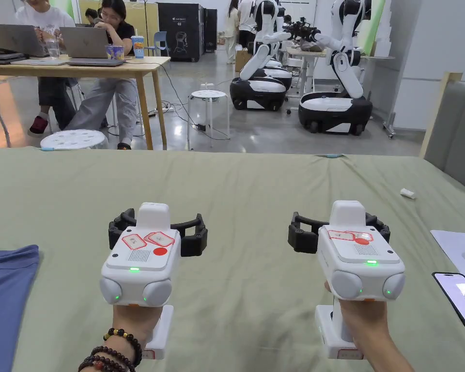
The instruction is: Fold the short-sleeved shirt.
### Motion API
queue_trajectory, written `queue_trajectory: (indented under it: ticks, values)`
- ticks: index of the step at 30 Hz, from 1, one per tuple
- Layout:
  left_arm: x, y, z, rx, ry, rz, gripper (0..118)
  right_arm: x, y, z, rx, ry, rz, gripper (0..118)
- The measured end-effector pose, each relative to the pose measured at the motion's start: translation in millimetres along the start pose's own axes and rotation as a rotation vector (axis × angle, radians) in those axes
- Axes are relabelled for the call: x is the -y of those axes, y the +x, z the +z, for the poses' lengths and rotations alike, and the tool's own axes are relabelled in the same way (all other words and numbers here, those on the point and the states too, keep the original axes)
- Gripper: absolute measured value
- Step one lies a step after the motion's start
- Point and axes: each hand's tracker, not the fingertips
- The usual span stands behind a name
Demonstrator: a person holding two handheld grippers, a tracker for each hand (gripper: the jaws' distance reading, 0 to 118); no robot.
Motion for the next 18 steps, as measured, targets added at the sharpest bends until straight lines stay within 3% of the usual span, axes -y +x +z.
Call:
queue_trajectory:
  ticks: [18]
  values:
    - [-0.1,-1.2,3.3,-0.009,0.038,0.010,118,-3.0,1.5,4.8,-0.007,0.037,0.006,118]
